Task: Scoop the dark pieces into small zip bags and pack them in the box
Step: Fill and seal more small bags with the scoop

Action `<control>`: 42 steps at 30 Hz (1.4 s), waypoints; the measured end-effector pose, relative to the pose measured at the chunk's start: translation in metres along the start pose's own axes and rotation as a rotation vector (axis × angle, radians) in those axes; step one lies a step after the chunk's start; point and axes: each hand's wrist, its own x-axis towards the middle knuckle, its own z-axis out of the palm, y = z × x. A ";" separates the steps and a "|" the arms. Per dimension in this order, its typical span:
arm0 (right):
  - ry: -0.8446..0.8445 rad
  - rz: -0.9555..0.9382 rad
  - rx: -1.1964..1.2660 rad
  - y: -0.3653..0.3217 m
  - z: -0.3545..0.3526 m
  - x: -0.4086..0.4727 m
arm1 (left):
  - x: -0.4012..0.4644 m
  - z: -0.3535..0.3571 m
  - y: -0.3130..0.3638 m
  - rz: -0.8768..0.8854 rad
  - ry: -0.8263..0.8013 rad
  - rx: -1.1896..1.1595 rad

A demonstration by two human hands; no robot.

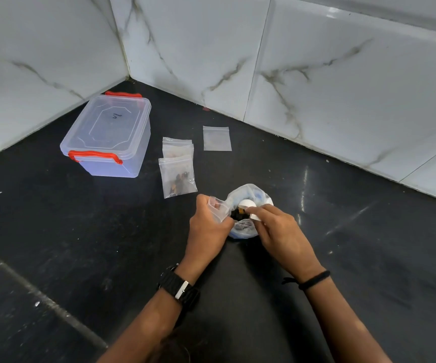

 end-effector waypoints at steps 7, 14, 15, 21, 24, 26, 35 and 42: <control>0.073 0.202 0.112 -0.001 -0.001 0.007 | -0.001 0.000 -0.002 0.008 -0.015 -0.059; -0.029 0.117 0.009 -0.004 0.001 0.008 | -0.003 0.003 -0.003 0.029 -0.010 -0.091; -0.040 0.118 0.007 -0.004 0.001 0.008 | -0.003 0.003 -0.002 0.029 -0.005 -0.099; 0.138 0.429 0.446 -0.007 -0.001 0.006 | -0.001 -0.001 -0.002 0.024 0.007 -0.146; 0.147 0.500 0.544 -0.010 0.000 0.006 | -0.001 -0.002 -0.003 0.022 -0.006 -0.140; 0.153 0.501 0.530 -0.010 0.002 0.005 | -0.001 -0.002 -0.003 0.017 -0.004 -0.142; 0.255 0.562 0.663 -0.014 -0.005 0.006 | 0.001 -0.004 -0.003 0.080 0.045 -0.056; 0.244 0.472 0.647 -0.020 -0.021 0.006 | -0.005 -0.009 -0.002 0.258 0.105 0.121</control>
